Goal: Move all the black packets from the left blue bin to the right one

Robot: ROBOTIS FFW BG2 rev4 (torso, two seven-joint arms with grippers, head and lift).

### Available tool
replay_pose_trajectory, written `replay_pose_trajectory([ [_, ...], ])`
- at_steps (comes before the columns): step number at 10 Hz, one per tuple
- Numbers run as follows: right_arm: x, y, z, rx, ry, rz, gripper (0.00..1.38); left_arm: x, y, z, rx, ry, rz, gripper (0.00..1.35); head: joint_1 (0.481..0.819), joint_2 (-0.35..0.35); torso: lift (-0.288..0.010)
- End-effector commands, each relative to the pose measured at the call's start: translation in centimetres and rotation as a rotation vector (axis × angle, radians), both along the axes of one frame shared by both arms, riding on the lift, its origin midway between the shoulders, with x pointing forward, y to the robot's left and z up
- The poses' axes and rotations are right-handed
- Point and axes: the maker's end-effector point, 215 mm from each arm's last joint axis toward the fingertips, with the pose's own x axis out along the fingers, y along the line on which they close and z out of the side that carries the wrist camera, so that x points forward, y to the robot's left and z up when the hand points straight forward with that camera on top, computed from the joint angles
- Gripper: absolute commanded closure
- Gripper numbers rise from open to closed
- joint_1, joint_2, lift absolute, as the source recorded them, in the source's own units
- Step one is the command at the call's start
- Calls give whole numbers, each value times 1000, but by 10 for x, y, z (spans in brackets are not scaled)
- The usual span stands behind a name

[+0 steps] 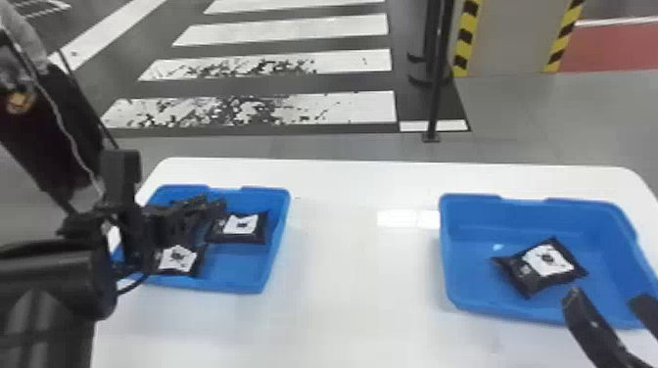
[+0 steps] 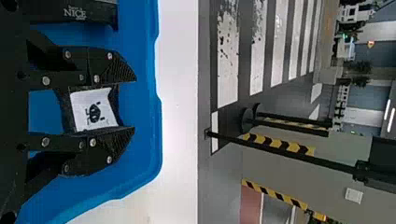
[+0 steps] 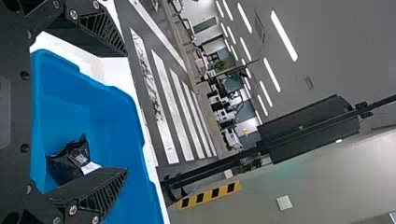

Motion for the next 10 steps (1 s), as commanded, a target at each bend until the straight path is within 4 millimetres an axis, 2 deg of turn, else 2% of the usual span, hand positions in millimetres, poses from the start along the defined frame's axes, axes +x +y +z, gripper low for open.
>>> replay_pose_trajectory([
  [1,-1,0,-4,6,10,0,159,-7,7,-11,-5,40,29,217,695,160,-150],
  [2,0,0,-4,6,9,2,159,-8,15,-12,-9,51,56,134,695,167,-150],
  [4,0,0,-6,11,14,2,159,-10,24,-36,-28,114,85,136,695,184,-150],
  [6,-1,0,-7,13,18,2,159,0,17,-60,-48,161,74,133,695,191,-150],
  [8,0,3,-11,20,24,7,159,19,7,-71,-78,168,54,133,695,182,-150],
  [10,0,5,-14,30,30,10,159,21,3,-87,-96,205,60,130,695,169,-150],
])
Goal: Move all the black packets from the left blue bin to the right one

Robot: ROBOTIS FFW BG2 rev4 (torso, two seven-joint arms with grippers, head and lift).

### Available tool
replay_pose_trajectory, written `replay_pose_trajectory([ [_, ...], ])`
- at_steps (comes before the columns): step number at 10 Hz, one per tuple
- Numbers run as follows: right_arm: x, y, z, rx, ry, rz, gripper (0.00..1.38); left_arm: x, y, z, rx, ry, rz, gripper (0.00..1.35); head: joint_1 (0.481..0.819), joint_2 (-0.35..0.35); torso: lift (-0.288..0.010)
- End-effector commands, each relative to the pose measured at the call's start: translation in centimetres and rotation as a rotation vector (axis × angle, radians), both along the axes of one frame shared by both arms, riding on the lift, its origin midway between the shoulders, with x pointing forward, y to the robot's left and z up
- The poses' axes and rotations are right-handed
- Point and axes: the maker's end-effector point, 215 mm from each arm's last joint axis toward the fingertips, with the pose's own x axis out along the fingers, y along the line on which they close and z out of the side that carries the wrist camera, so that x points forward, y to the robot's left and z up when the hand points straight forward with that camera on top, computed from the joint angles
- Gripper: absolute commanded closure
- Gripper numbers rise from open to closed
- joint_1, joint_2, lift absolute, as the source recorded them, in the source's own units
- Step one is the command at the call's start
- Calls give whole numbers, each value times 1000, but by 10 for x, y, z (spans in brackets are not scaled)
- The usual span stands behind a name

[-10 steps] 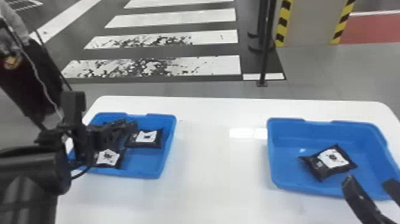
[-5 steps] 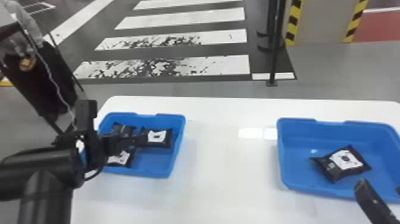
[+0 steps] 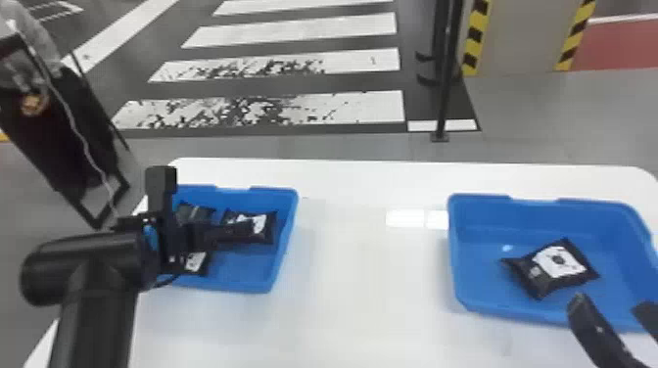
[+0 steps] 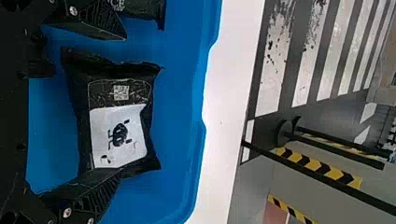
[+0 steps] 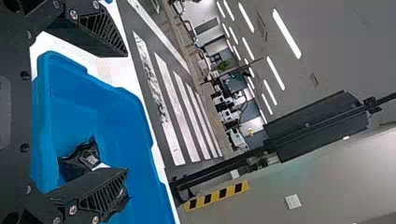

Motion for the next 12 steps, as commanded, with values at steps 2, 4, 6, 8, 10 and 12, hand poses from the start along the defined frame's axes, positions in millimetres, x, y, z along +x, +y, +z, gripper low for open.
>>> replay_pose_trajectory([
  [2,0,2,-4,18,10,3,159,14,-14,-23,-22,51,-22,420,695,165,-150],
  [4,0,4,-5,27,11,6,159,22,-9,-17,-4,-7,-22,1173,695,151,-150],
  [6,-2,4,-6,30,15,8,159,30,-13,-3,13,-67,-59,1205,695,155,-150],
  [8,-2,5,-4,31,11,12,159,15,-10,15,47,-75,-59,1207,695,151,-150],
  [10,-2,5,-5,30,13,14,159,6,-9,36,52,-113,-81,1207,695,157,-150],
  [12,-2,5,-4,32,13,14,159,-9,-18,75,40,-199,-113,1207,695,159,-150],
])
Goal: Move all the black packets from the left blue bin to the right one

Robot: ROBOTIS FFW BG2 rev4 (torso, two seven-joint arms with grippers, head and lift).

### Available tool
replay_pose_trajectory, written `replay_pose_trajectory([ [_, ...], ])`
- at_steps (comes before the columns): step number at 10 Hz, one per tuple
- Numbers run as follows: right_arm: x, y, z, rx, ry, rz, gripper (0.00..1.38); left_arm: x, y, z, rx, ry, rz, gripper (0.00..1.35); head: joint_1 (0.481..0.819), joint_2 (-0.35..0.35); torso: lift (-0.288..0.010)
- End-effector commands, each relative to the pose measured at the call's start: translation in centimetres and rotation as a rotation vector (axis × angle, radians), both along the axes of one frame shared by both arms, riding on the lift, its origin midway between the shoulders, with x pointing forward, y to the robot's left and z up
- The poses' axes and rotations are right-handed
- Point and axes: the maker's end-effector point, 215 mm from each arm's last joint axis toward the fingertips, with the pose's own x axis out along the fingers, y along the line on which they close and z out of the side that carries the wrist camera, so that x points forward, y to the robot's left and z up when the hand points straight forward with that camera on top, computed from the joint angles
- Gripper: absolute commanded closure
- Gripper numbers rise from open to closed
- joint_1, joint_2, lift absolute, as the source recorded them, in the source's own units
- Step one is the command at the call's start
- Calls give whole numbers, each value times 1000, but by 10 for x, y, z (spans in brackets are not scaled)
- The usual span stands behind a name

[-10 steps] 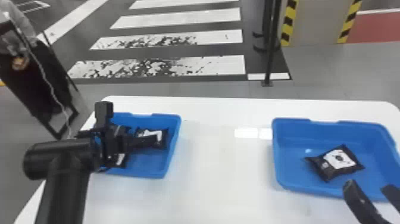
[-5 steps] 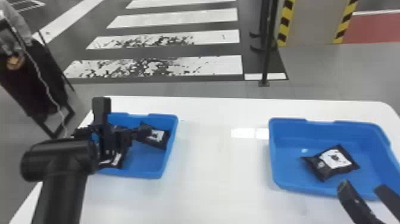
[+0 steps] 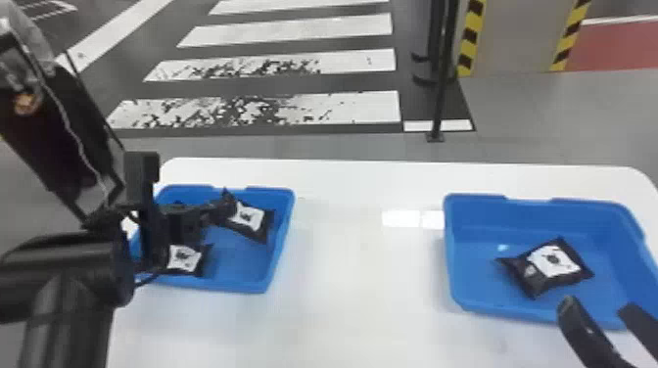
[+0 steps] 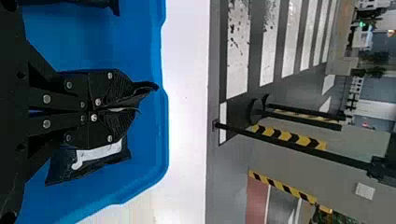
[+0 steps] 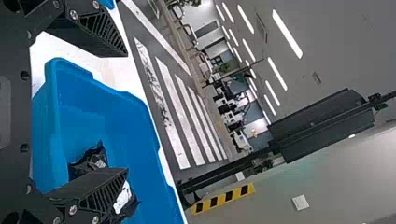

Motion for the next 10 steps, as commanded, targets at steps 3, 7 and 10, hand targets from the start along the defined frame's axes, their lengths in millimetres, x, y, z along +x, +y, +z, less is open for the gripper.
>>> replay_pose_trajectory([
  [3,1,15,-4,39,12,65,159,-23,-59,62,-172,-182,-129,1207,695,136,-150],
  [7,12,86,27,244,-15,266,156,-50,-171,86,-433,-267,-324,1207,695,87,-150],
  [10,8,136,26,300,77,461,157,-59,-231,96,-514,-263,-423,1207,695,51,-150],
])
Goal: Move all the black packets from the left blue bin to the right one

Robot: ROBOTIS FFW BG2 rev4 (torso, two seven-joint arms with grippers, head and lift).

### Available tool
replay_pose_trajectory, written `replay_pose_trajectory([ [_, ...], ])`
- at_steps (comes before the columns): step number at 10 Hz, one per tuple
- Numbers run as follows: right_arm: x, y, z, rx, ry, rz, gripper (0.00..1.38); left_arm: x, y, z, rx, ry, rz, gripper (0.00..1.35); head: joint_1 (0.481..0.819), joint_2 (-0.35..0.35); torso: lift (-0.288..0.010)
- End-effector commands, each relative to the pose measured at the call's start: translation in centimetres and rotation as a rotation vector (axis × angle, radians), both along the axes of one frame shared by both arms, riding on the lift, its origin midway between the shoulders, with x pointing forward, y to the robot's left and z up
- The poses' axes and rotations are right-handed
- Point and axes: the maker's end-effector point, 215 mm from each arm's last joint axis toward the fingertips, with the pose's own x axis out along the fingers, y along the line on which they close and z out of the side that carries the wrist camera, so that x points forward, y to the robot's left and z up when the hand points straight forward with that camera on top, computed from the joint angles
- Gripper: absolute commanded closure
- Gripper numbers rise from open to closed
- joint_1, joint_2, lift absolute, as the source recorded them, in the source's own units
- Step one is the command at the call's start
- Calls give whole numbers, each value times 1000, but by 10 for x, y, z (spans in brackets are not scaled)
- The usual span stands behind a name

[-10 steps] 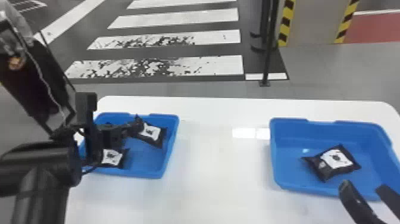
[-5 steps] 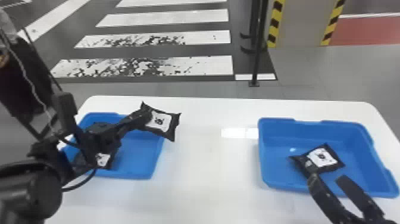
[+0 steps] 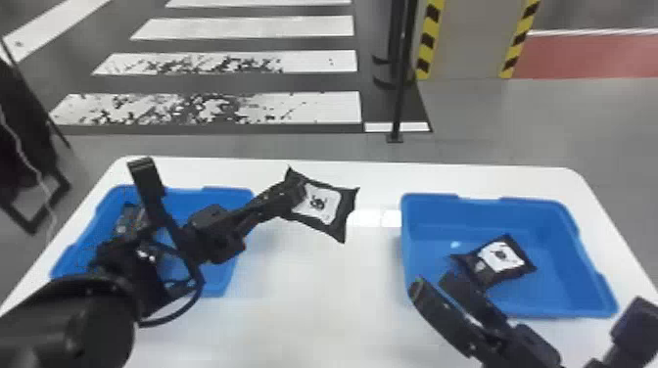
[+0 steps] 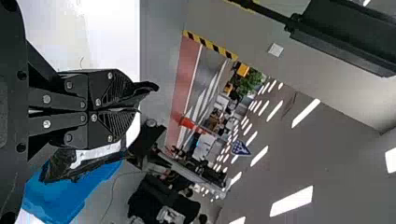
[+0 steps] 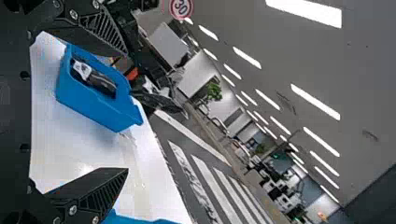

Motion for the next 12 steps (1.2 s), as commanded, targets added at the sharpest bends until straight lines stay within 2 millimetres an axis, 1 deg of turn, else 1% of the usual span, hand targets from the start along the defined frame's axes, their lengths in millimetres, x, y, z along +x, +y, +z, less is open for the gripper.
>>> replay_pose_trajectory([
  [1,6,9,4,27,3,29,159,-6,-27,8,-34,-6,-53,1207,695,50,-150],
  [3,16,11,9,34,-13,33,159,-15,-59,16,-74,-4,-124,1207,695,16,-150],
  [4,19,18,11,67,-11,47,171,-20,-72,18,-89,0,-152,1207,695,-7,-150],
  [5,22,19,12,69,-15,50,179,-26,-88,22,-110,2,-186,1207,695,-16,-150],
  [6,26,19,10,82,-11,48,200,-32,-101,23,-117,9,-217,1207,695,-30,-150],
  [7,31,16,13,84,-23,37,262,-36,-109,20,-124,22,-235,1207,695,-51,-150],
  [8,35,13,17,94,-34,22,460,-41,-115,15,-125,41,-251,1207,695,-70,-150],
  [9,38,11,19,95,-41,16,794,-42,-117,12,-124,53,-256,1207,695,-78,-150],
  [10,39,11,17,99,-36,16,1076,-42,-117,11,-126,56,-257,1207,695,-91,-150],
  [11,38,11,14,90,-37,12,1289,-42,-116,11,-127,54,-256,1207,695,-95,-150],
  [12,39,12,17,90,-47,10,1273,-43,-117,12,-129,54,-259,1207,695,-96,-150],
])
